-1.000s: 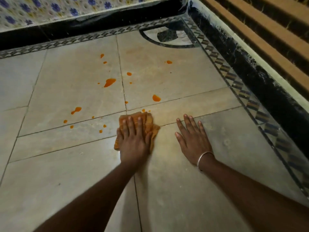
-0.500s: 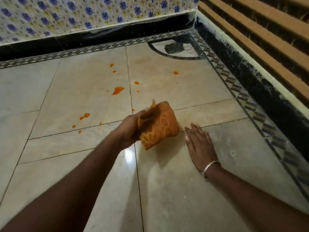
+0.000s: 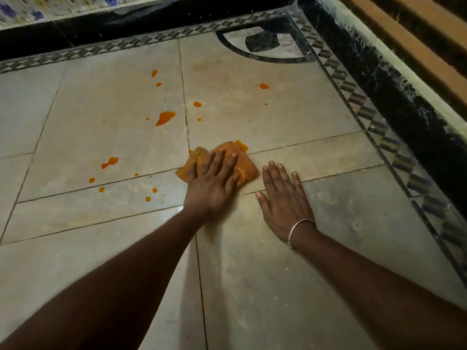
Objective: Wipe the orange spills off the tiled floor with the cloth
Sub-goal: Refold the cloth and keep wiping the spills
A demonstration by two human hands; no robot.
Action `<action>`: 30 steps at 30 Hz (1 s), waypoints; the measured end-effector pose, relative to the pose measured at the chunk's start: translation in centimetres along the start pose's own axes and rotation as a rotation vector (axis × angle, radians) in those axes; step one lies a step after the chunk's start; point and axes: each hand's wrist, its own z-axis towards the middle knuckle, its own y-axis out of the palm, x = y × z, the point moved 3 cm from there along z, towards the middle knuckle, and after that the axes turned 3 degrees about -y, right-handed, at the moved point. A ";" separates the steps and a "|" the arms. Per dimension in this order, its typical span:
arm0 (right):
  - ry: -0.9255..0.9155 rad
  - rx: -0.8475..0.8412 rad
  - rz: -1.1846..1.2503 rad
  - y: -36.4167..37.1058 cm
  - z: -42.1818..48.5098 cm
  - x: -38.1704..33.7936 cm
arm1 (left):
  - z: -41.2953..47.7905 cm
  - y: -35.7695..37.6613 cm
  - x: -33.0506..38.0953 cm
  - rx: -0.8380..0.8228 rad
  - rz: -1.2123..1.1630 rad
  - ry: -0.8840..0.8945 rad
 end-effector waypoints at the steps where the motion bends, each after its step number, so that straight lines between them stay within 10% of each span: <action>1: -0.003 -0.004 -0.002 0.1 -0.1 0.0 | -0.4 0.0 -0.6 0.024 -0.017 -0.079; 5: 0.004 -0.008 0.007 -0.1 0.0 0.0 | -6.0 1.1 2.1 0.090 -0.075 -0.390; 12: 0.005 -0.007 0.060 -0.7 -0.3 -0.2 | -3.5 1.2 4.7 -0.005 0.027 -0.144; 18: 0.008 -0.020 0.043 -0.8 -0.5 -0.1 | -6.5 0.1 1.0 0.018 -0.005 -0.339; 25: 0.034 -0.050 0.027 -0.7 -0.6 0.3 | -10.4 -4.7 6.0 -0.375 0.134 -0.292; 30: -0.002 -0.062 0.091 -1.7 -0.9 -2.5 | -8.6 -10.6 1.5 -0.179 -0.549 -0.389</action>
